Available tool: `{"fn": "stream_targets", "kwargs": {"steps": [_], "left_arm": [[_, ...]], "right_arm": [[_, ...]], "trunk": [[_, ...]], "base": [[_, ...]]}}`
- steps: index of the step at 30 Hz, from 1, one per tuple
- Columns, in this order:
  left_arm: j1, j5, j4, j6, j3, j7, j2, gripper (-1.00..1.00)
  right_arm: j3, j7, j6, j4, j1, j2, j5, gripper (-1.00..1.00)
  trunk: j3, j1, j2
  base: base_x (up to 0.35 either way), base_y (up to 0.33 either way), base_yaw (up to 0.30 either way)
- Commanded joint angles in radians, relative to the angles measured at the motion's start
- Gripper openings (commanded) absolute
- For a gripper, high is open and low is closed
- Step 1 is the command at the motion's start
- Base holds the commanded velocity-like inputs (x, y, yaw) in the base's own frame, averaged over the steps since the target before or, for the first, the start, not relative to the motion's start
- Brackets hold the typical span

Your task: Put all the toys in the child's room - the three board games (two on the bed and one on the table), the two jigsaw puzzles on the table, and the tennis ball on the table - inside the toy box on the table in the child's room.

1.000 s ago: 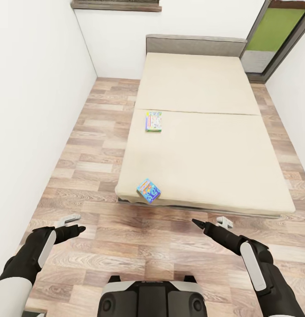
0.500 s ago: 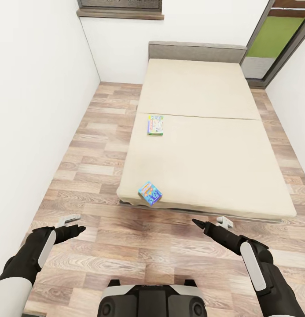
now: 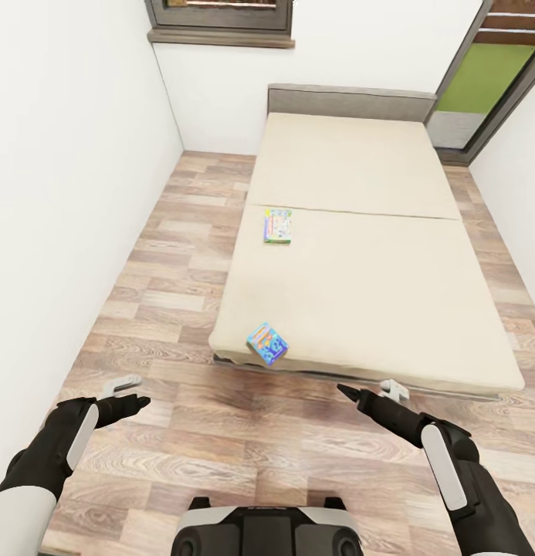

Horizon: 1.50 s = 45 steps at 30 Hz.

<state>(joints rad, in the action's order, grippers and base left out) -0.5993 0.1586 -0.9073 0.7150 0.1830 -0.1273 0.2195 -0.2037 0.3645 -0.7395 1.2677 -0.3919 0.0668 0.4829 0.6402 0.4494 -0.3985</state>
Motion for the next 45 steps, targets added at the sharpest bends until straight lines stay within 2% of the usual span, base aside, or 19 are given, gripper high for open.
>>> {"fn": "stream_targets", "kwargs": {"steps": [1,45], "left_arm": [[0.000,0.004,-0.001,0.006,0.002,-0.002,0.000,1.00],[0.000,0.004,-0.001,0.006,0.001,-0.001,-0.001,1.00]], "right_arm": [[-0.002,0.004,-0.006,0.000,-0.001,0.000,0.000,1.00],[-0.001,0.002,-0.005,-0.001,-0.001,-0.001,0.000,1.00]], "trunk": [[0.000,0.001,-0.002],[-0.074,0.001,-0.002]], "base": [[0.000,0.000,0.067],[0.000,0.000,0.068]]}}
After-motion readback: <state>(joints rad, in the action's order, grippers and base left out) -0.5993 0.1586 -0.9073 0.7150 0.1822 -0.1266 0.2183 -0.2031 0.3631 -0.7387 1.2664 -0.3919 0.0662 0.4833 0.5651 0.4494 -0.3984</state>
